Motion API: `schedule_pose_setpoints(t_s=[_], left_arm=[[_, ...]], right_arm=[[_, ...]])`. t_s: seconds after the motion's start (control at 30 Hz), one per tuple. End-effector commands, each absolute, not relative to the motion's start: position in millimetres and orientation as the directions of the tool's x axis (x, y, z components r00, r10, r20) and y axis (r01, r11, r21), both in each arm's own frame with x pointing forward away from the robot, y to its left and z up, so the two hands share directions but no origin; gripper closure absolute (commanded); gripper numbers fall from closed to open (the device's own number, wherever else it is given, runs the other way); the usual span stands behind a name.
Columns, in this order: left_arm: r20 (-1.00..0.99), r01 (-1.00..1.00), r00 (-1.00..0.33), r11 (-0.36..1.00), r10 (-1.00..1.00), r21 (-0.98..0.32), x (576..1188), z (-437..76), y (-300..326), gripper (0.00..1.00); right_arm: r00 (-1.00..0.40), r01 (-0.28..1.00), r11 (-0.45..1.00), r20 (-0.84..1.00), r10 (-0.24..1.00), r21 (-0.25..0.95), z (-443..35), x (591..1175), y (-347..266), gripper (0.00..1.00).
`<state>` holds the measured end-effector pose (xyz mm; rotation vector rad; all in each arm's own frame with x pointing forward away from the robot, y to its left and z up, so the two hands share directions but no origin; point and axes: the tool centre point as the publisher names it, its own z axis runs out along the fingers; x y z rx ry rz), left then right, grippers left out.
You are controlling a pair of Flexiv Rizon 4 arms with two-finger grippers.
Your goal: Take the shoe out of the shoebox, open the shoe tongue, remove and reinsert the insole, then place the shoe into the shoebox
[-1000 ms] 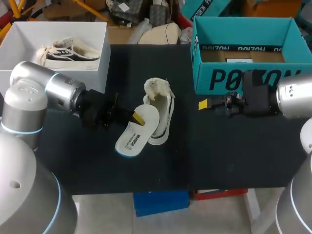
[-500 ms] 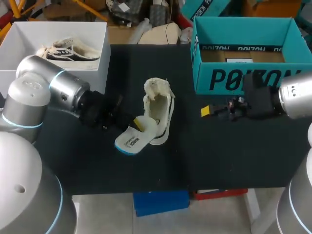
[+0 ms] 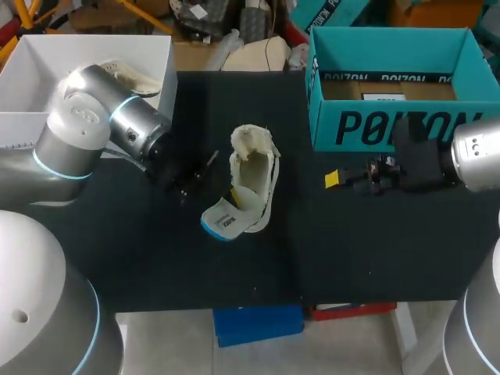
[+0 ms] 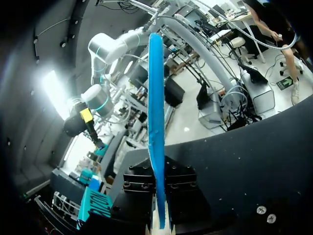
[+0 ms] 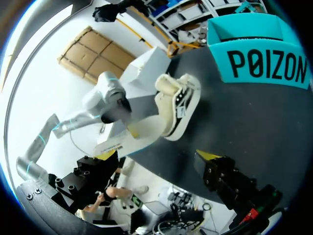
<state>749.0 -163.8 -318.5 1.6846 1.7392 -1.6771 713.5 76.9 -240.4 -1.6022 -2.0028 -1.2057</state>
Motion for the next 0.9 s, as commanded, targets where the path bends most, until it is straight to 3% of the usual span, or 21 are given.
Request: schedule_pose_setpoints(t_s=[0.03, 0.53, 0.9], left_arm=[[-0.723, 0.759, -0.282, -0.314, 0.630, -0.570, 768.6, -320.8, -174.3, 1.00], [-0.644, 0.765, -0.242, -0.265, 0.726, -0.587, 784.0, -337.4, -169.0, 1.00], [-0.651, 0.834, -0.200, -0.222, 0.732, -0.505, 799.3, -350.6, -178.2, 1.00]], right_arm=[[-0.328, 0.909, 0.022, 0.683, 0.652, 0.415, -239.5, 713.1, 76.6, 0.00], [-0.328, 0.909, 0.022, 0.683, 0.652, 0.415, -239.5, 713.1, 76.6, 0.00], [-0.328, 0.909, 0.022, 0.683, 0.652, 0.415, -239.5, 713.1, 76.6, 0.00]])
